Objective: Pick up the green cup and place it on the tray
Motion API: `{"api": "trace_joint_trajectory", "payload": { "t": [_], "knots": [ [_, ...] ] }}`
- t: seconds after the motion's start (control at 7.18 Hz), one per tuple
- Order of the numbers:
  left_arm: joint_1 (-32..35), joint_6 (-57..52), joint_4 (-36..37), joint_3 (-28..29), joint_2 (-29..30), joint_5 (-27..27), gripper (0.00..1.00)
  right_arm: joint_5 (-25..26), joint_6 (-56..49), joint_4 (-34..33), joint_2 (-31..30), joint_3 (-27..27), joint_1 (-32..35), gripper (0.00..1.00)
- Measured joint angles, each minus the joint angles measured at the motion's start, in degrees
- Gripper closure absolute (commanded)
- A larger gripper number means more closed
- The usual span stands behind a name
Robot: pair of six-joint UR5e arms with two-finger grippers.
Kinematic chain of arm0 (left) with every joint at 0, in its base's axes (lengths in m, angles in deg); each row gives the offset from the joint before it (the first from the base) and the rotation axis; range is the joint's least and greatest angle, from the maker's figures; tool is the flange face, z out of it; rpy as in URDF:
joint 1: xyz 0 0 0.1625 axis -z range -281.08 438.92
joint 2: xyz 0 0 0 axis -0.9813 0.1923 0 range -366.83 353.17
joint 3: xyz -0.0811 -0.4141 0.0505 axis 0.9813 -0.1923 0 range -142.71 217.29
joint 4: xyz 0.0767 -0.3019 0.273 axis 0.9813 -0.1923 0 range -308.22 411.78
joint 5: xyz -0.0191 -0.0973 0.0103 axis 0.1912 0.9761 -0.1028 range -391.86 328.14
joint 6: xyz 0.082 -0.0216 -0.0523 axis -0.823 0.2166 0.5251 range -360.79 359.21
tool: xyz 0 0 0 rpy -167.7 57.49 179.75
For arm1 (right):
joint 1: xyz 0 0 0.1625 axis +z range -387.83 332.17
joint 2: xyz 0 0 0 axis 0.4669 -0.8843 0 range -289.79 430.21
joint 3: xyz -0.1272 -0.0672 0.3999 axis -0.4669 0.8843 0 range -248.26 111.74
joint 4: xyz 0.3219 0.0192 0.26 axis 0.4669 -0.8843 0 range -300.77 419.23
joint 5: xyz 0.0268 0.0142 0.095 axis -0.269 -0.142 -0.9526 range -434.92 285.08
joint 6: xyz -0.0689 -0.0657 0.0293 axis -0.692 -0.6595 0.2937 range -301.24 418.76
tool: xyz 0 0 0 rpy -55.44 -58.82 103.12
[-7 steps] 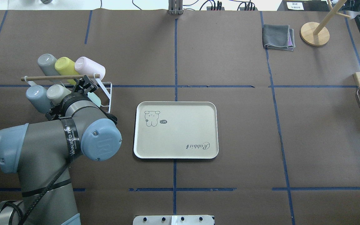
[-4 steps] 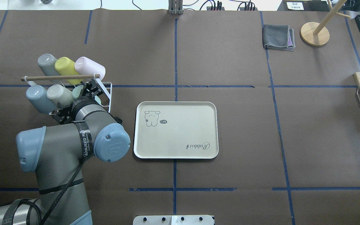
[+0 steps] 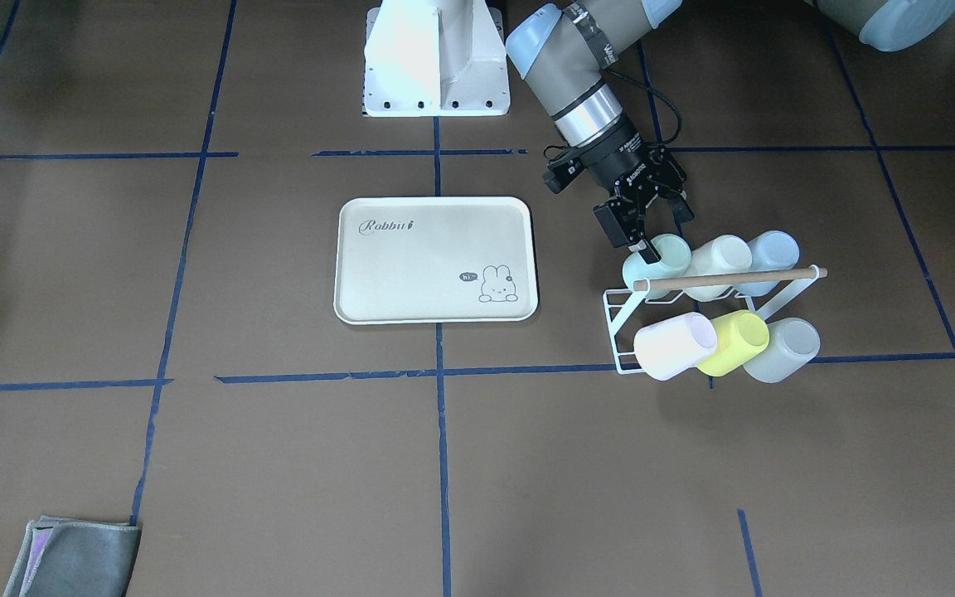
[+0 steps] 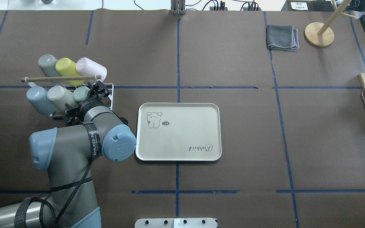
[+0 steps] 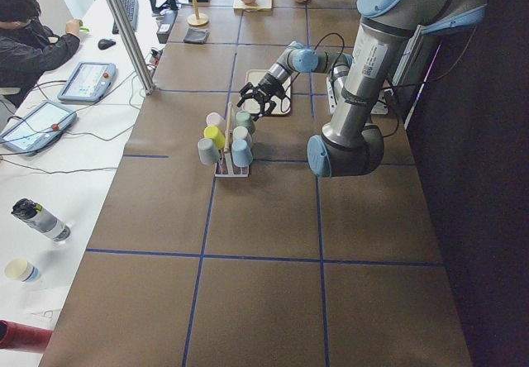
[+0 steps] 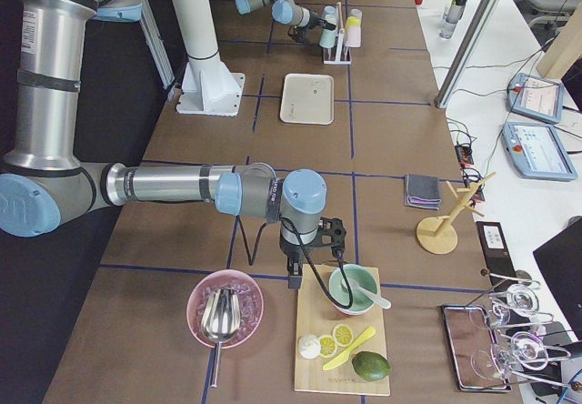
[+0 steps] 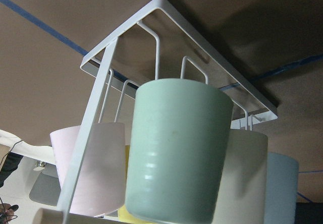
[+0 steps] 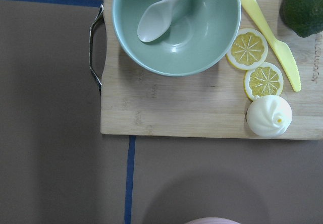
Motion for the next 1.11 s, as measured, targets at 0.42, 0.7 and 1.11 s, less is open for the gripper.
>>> {"api": "trace_joint_trajectory", "payload": {
  "t": [0.42,0.7,1.11],
  "knots": [
    [0.1,0.0,-3.0,2.8,0.0,-0.4,0.00,0.0,-0.3,0.0,0.0,0.3,0.0,0.00],
    [0.1,0.2,-6.3,5.9,0.0,-0.6,0.00,0.0,-0.3,0.0,0.0,0.6,0.0,0.00],
    [0.0,1.9,-9.0,9.7,-0.1,-0.8,0.00,0.0,-0.4,0.1,0.0,0.7,0.0,0.00]
  ]
}}
